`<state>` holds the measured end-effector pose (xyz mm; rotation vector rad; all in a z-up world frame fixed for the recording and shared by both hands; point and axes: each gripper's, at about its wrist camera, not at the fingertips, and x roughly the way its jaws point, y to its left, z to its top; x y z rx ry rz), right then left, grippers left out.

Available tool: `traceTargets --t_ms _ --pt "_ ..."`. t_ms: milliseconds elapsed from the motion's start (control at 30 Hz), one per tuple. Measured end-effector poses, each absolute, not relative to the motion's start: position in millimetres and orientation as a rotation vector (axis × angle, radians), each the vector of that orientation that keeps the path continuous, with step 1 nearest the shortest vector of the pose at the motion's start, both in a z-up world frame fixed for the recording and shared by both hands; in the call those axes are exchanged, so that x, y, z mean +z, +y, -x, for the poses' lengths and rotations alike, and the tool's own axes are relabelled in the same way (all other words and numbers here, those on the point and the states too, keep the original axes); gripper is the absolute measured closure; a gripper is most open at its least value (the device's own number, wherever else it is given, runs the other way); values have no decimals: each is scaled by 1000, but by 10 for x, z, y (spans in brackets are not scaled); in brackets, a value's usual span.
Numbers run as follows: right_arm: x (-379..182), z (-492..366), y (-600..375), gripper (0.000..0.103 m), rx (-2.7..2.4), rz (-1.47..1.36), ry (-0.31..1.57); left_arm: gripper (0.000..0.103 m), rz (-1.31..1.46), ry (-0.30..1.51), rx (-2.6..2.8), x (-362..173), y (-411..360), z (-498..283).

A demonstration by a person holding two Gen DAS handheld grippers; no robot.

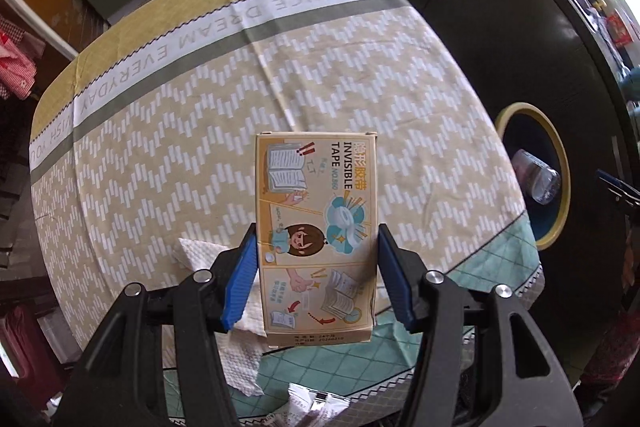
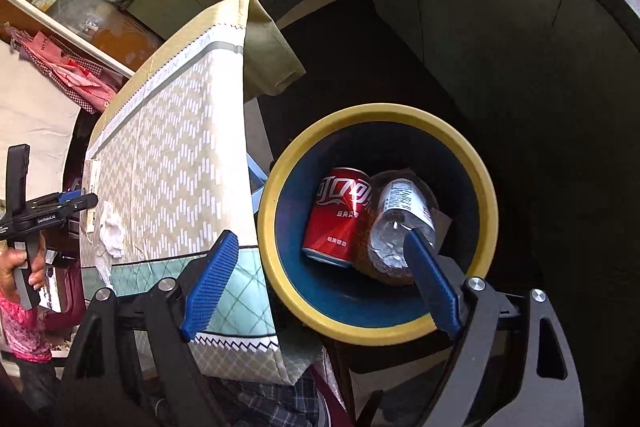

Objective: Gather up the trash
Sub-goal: 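Carry the Invisible Tape box over the blue bin and open the left gripper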

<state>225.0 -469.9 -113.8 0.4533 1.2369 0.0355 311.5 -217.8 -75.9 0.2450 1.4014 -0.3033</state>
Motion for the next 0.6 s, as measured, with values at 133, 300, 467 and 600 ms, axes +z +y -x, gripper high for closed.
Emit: traceTargets --t_ms 133,300,467,600 --pt "-1033 -1892 -4804 19 8 -432 1189 48 -302 1392 -426 -650 -2751 -2891" --pt "-1064 -1549 -4964 19 -1 -453 1167 48 -358 1387 -556 -757 -3512 -2806" --pt "-1117 -1251 -5136 19 -20 -474 1162 48 -407 1398 -624 -1055 -4389 -2741" --pt "-1104 -1022 -5296 19 -45 -497 1140 48 -433 1413 -630 -1343 -4892 -2754"
